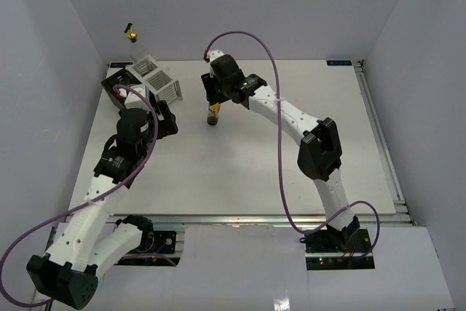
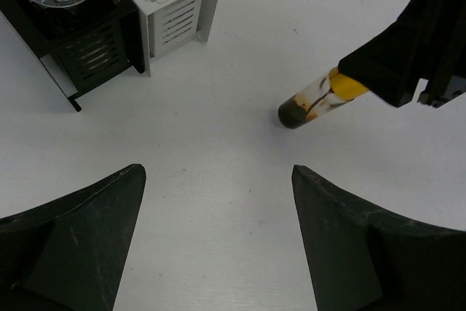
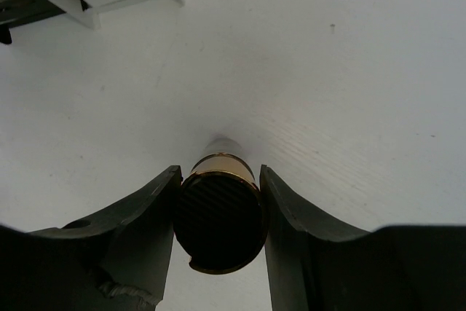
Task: Organize the condiment bottles
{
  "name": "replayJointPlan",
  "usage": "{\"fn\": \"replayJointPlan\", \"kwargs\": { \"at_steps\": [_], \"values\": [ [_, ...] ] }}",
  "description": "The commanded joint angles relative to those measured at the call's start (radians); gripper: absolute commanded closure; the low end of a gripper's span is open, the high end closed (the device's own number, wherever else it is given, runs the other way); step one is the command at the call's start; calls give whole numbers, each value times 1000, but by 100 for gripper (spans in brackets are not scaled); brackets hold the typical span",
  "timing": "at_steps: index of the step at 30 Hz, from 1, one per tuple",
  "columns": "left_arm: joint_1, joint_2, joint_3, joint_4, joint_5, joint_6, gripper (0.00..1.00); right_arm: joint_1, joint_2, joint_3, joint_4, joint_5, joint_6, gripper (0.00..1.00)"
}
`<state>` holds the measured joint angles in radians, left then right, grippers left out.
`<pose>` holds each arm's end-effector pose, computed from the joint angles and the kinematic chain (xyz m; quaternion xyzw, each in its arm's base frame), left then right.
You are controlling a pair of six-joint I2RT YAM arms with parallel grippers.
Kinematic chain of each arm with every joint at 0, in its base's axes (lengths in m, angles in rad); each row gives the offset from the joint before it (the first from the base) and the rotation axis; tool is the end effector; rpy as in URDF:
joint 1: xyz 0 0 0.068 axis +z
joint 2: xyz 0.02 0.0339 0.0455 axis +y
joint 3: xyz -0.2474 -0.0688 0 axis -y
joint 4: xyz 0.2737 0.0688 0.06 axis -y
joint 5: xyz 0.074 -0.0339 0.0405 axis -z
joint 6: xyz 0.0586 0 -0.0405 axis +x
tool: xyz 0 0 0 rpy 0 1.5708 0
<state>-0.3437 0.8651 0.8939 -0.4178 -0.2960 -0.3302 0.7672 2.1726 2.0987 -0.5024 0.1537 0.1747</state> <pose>0.2428 -0.0687 0.3203 -0.0766 0.8219 -0.0666 0.5605 0.4007 0.3740 0.2852 -0.2208 0.8488 0.1557 0.4544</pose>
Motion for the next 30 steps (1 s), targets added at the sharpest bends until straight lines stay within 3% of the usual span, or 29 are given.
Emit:
{"fn": "replayJointPlan", "kwargs": {
  "at_steps": [1, 11, 16, 21, 30],
  "values": [
    [8, -2, -6, 14, 11, 0, 8, 34, -5, 39, 52, 31, 15, 92],
    [17, -4, -11, 18, 26, -4, 8, 95, -4, -22, 61, 107, 0, 89],
    [26, -2, -13, 22, 41, -9, 8, 111, -1, -37, 62, 127, 2, 76],
    [28, 5, -12, 20, 52, -10, 8, 132, 6, -42, 72, 129, -2, 40],
    [29, 1, -15, 21, 58, -11, 8, 136, 5, -43, 91, 137, -6, 31]
  ]
}}
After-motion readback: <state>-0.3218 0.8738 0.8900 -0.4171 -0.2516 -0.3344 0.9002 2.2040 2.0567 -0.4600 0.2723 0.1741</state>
